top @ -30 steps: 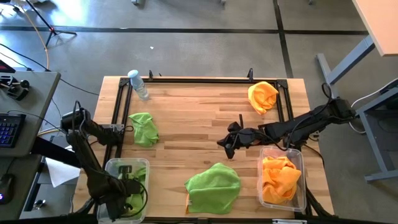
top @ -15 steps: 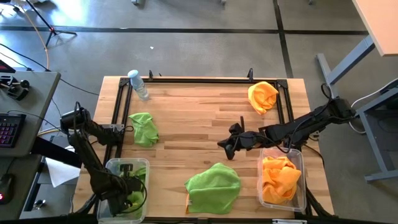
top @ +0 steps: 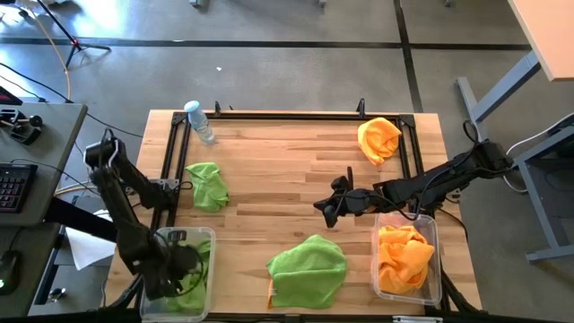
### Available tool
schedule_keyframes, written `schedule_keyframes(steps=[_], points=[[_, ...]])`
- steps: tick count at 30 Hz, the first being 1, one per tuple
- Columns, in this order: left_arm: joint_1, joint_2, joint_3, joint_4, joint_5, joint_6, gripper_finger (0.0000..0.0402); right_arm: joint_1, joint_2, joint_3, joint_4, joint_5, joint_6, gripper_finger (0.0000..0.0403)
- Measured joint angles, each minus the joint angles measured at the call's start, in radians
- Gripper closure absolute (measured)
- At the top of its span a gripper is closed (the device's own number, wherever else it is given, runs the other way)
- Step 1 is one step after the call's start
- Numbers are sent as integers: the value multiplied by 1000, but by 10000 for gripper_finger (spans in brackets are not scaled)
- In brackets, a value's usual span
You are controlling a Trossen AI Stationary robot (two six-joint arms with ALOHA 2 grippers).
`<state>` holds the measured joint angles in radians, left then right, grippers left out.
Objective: Sort microfiber towel by color & place in baskets
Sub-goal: Put the green towel into the left transparent bin, then put the yellow towel into the right transparent bin
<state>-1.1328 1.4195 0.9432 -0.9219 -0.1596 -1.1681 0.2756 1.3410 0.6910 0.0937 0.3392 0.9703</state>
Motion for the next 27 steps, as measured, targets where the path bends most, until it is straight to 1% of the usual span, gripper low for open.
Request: schedule_keyframes(steps=[3, 10, 13, 16, 18, 20, 22, 24, 26, 27], points=[[0, -80, 0, -28, 2, -6, 275, 0, 0, 0, -3, 1, 17, 403], [0, -255, 0, -61, -6, -9, 273, 0, 0, 0, -8, 1, 20, 403], [0, -314, 1, -62, -28, -32, 275, 0, 0, 0, -8, 1, 18, 403], [0, -349, 34, -66, -68, -25, 284, -1, 0, 0, -8, 1, -5, 403], [0, -357, 83, -88, -120, 3, 295, -1, 0, 0, -8, 0, -52, 403], [0, -357, 147, -144, -193, 40, 308, -1, 0, 0, -8, 0, -114, 403], [12, -354, 207, -207, -283, 67, 321, -1, 0, 0, -8, 1, -180, 403], [43, -354, 258, -272, -395, 72, 332, -8, 0, 0, -8, 9, -247, 403], [87, -355, 292, -335, -500, 75, 342, -25, 0, 0, -18, 23, -252, 403], [115, -355, 304, -362, -532, 86, 347, -41, 0, 0, -31, 27, -222, 403]])
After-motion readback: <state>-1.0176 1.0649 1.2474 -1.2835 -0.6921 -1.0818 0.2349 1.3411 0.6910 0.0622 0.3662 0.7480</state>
